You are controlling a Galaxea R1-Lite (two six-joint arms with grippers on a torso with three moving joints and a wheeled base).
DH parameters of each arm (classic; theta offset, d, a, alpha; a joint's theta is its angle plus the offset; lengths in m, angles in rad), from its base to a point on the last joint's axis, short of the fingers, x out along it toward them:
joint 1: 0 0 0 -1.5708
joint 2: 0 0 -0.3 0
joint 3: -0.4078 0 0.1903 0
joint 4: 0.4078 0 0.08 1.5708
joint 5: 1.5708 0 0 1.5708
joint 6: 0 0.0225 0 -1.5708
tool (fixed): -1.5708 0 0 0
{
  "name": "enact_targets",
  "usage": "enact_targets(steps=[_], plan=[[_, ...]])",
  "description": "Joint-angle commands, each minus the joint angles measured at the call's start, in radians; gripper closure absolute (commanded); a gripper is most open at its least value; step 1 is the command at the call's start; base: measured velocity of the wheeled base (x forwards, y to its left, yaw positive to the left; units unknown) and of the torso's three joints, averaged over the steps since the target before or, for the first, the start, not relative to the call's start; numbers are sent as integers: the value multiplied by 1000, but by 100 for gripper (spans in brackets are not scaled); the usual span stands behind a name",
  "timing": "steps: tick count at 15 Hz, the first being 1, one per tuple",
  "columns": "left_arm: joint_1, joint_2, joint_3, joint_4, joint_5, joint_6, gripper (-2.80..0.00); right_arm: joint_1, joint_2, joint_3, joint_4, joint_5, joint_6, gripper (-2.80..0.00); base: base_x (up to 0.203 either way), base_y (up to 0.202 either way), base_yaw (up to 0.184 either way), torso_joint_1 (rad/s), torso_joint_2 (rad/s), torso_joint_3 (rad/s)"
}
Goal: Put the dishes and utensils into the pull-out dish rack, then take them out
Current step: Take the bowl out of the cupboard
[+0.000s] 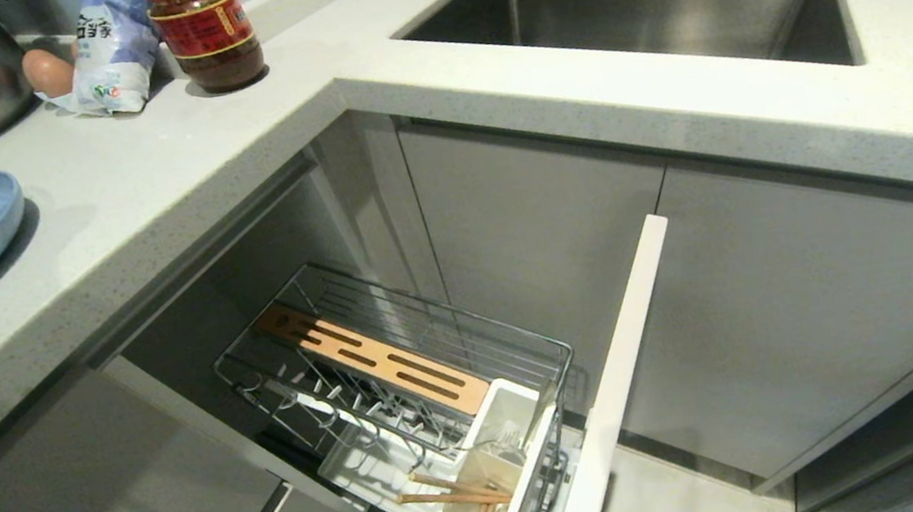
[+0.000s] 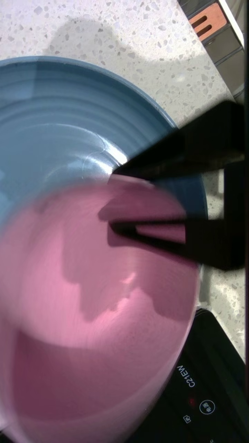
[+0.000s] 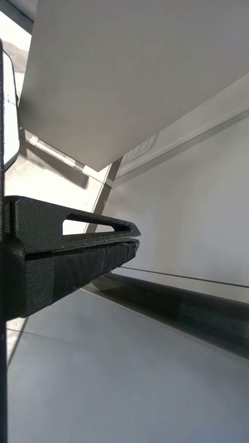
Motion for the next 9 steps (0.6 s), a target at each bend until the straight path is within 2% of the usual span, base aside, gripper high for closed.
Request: enact_targets(steps=[1,7,9], plan=[[3,3,0,4,2,-2,-280,0,-4,0,0,0,1,0,0,0,0,0,0,0],[14,-26,1,-33,6,-11,-280,0,-4,0,0,0,1,0,0,0,0,0,0,0],[13,-76,10,-84,4,-39,-280,0,-4,0,0,0,1,0,0,0,0,0,0,0]])
